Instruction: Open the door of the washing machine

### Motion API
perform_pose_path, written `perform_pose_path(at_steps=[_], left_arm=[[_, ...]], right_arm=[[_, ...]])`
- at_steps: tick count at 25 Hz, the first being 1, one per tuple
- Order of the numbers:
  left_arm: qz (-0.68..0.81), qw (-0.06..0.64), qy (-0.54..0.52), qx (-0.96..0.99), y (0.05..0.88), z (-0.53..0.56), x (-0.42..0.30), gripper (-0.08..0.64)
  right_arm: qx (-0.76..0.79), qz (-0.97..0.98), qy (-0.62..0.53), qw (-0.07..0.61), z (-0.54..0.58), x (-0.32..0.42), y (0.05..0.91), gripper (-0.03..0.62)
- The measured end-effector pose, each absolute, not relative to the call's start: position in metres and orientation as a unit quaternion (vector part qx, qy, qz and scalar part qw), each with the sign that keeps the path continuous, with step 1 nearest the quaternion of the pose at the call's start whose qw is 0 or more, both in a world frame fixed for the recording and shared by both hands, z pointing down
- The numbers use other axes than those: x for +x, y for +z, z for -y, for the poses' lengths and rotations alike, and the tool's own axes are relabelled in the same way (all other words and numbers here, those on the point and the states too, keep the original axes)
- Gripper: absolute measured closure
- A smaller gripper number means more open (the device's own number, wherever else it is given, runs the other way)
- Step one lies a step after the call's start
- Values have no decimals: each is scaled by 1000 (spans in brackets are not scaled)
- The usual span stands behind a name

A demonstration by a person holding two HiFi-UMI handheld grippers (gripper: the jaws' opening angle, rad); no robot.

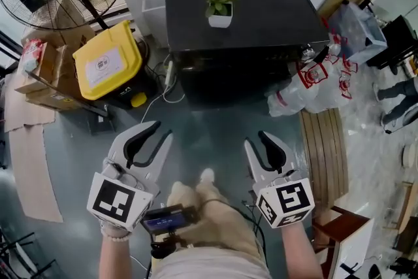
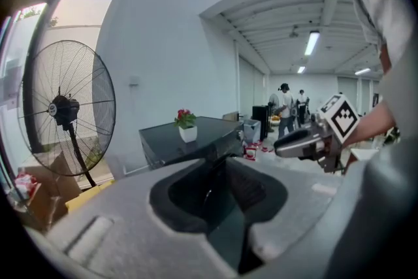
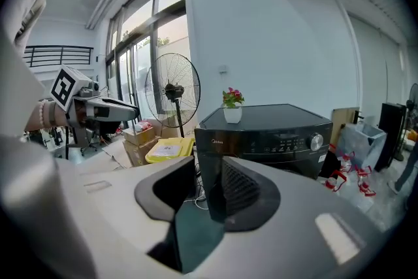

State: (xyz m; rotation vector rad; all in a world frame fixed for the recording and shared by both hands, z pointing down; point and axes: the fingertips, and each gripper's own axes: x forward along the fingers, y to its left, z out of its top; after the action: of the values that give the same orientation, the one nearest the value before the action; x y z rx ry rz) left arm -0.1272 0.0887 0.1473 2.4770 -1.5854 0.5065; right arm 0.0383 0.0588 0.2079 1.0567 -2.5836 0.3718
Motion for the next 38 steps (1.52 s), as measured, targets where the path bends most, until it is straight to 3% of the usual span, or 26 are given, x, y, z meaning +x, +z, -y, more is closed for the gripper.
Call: perform_pose_path(at_steps=[38], left_arm=[[440,120,215,864,278,-15,-137,440]], right_arm=[[443,859,192,169,-3,20,315,476]])
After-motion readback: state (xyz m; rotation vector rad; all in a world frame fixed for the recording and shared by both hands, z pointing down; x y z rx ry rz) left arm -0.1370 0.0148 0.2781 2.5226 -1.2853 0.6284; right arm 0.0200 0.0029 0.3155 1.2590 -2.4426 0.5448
